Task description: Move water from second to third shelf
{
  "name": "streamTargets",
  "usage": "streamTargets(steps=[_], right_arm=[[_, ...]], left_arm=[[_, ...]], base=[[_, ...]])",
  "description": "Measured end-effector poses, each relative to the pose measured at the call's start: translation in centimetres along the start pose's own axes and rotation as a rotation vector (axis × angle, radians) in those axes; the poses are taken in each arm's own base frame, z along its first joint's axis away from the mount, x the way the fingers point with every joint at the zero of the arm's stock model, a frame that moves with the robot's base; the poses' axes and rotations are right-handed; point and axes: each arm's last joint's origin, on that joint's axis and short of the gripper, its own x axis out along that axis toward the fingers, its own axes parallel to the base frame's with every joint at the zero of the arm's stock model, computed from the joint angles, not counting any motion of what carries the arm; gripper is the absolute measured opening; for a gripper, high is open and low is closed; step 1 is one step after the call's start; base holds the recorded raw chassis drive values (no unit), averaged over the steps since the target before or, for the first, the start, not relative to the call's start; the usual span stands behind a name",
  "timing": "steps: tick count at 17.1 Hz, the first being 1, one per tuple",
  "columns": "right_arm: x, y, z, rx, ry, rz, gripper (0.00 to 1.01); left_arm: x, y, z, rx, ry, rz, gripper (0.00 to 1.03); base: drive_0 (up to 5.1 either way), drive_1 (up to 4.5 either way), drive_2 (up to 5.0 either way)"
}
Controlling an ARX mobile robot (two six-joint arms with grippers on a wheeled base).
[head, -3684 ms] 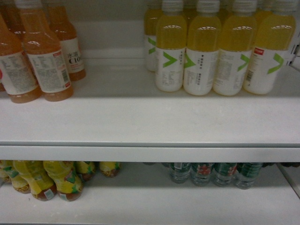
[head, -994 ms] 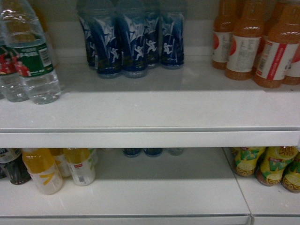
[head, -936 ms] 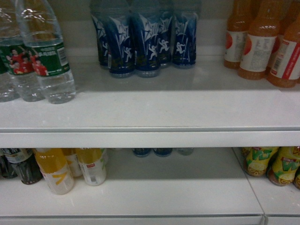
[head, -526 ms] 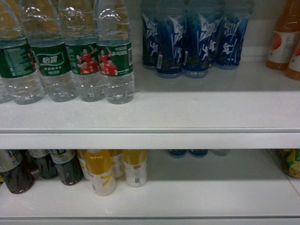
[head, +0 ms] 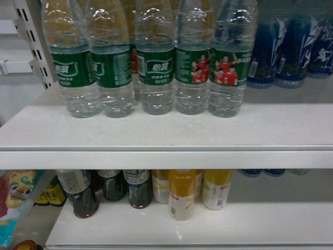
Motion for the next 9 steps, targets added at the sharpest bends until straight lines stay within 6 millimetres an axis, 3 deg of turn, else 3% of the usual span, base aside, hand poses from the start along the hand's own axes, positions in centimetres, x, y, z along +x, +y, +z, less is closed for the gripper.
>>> streamTargets(steps=[9], right_arm=[[0.0, 0.0, 0.01, 0.0, 0.0, -0.001, 0.41]], left_arm=[[0.0, 0.0, -0.02, 0.0, 0.002, 0.0, 0.98]], base=[[-5.0, 2.5, 2.5]])
